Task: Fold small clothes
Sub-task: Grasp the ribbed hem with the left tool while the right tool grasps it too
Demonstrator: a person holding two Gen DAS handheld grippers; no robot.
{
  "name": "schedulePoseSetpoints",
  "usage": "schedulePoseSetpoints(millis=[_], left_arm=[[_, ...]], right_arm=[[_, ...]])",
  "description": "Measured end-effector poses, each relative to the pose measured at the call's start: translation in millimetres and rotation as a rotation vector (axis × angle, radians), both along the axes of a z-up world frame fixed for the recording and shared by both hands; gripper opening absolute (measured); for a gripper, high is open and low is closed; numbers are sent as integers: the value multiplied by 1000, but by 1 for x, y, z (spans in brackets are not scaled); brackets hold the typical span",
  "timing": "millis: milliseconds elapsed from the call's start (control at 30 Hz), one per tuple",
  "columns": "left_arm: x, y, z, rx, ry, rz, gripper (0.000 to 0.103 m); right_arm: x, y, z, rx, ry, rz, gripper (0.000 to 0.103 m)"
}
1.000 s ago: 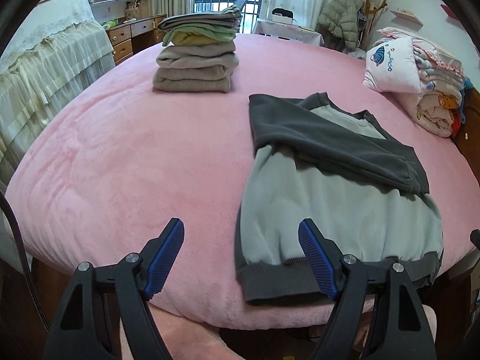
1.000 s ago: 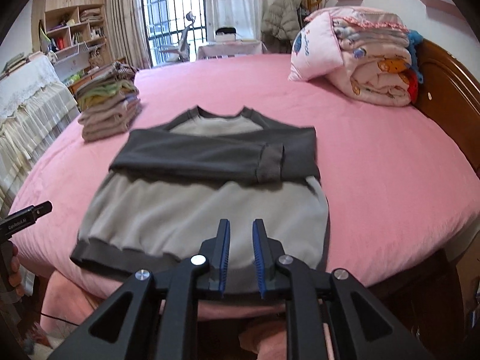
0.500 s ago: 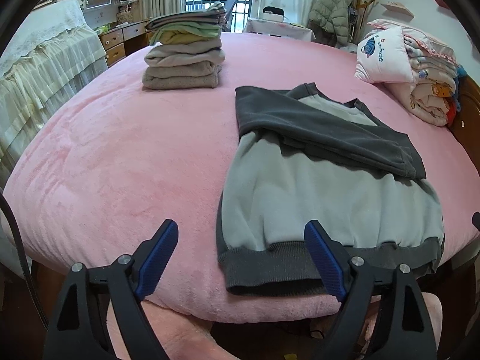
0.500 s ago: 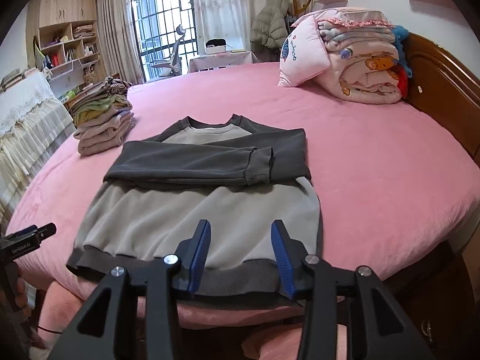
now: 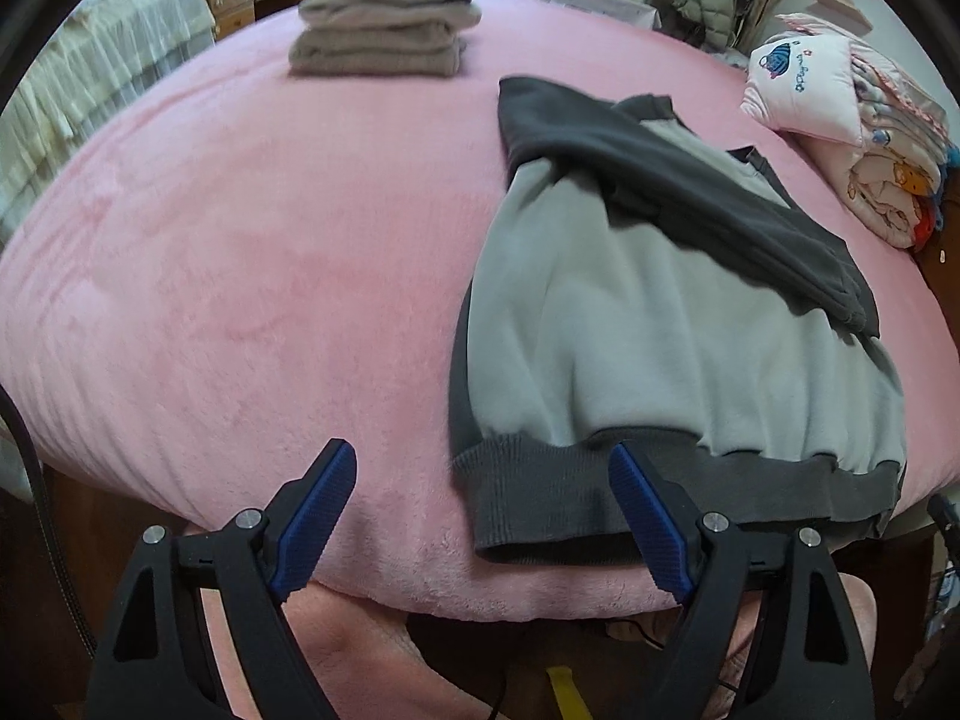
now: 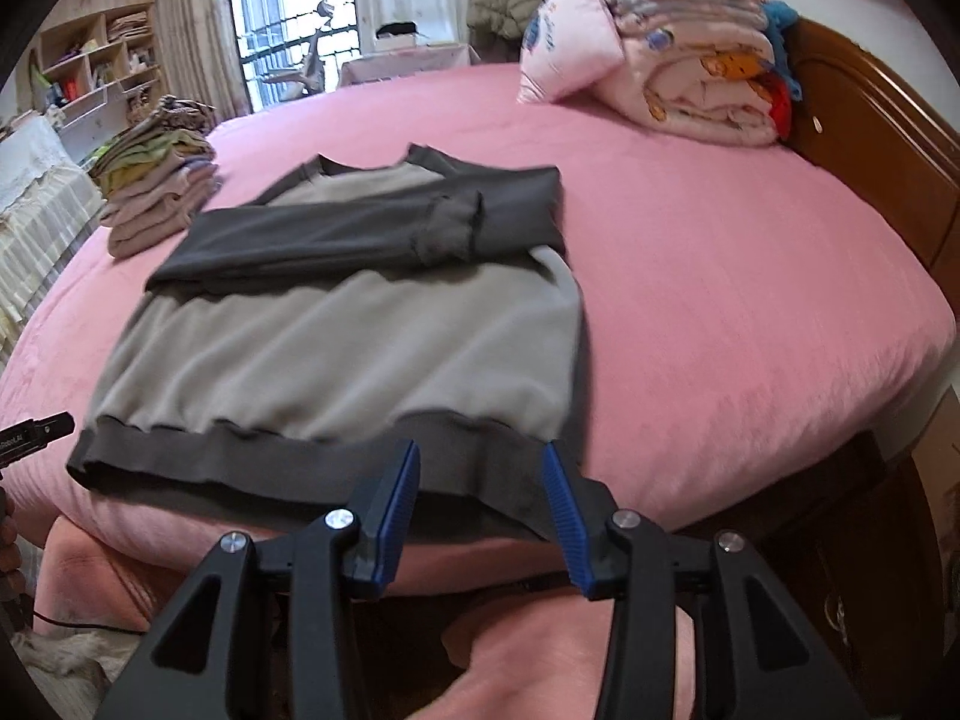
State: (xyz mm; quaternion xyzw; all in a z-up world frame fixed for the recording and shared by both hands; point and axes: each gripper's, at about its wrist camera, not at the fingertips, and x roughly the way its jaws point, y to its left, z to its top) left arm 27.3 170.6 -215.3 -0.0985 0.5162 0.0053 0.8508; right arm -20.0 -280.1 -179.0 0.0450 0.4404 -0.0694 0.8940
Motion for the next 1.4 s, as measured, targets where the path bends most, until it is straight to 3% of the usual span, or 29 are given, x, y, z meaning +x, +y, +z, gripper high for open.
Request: schedulePoseSetpoints(millis=[267,500,767,900,1067,1133,1200,1233,1267,1367,1400], left_arm=[[11,2,-27,-83,62,-22,85],[13,0,-40,-86,88,-46,85],[15,2,-49,-94,98,-53,85],[14,6,-50,-105,98,-50,85],[13,7,-50,-108,101,-54,84],[10,8,-49,-123,98,-60,77],[8,9,-48,-133,91,-62,66],[8,9,-47,-155,89,-73,57],[7,8,-46,-174,88,-84,40],[7,3,-44,-216,107,-121,9],[7,2,-43,-240,123,-130,9]], right_arm=[[10,-34,-30,135,75,-55,43],[24,-51,-60,265,138,-67,43],[30,-51,-79,269,177,-58,45],[31,-59,-83,292,178,-72,53],[33,-64,-90,336,178,-77,54],[34,-64,-91,340,177,-74,54],[35,-65,-92,371,176,-59,41],[36,-65,-92,377,178,-50,38],[36,-64,-91,367,179,-46,35],[36,-60,-87,324,191,-30,18],[35,-61,-85,332,192,-26,14]])
